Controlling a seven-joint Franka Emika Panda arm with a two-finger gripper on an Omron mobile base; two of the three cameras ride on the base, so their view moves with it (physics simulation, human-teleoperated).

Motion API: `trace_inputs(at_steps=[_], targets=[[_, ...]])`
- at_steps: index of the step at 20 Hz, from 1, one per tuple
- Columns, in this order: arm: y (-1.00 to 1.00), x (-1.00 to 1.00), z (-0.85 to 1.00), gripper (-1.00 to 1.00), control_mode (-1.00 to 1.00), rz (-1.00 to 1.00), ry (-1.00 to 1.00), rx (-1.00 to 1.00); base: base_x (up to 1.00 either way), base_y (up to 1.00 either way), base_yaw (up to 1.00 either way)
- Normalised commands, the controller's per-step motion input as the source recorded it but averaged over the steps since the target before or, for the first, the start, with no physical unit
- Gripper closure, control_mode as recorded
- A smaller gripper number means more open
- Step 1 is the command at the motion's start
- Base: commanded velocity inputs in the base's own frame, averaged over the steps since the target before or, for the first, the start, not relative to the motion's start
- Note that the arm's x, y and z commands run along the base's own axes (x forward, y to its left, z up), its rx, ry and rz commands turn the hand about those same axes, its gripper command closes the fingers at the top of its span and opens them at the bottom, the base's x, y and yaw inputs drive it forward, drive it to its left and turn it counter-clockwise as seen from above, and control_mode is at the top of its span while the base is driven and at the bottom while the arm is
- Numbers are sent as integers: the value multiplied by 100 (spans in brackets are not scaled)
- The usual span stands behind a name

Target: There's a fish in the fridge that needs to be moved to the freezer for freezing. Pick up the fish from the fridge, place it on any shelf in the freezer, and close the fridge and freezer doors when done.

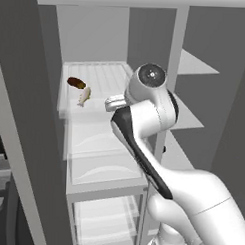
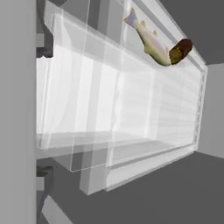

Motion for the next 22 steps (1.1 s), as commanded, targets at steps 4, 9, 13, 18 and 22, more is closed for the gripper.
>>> trace_inputs(at_steps=[4,9,13,18,22], targets=[[31,0,35,-100,-100,1,-10,0,0,0,0],[1,7,25,-100,-100,11,0,0,0,0,0],[39,25,1,-100,-100,12,0,0,0,0,0],[51,44,0,-100,-100,5,0,0,0,0,0],[31,28,0,-100,-100,0,0,4,0,0,0]])
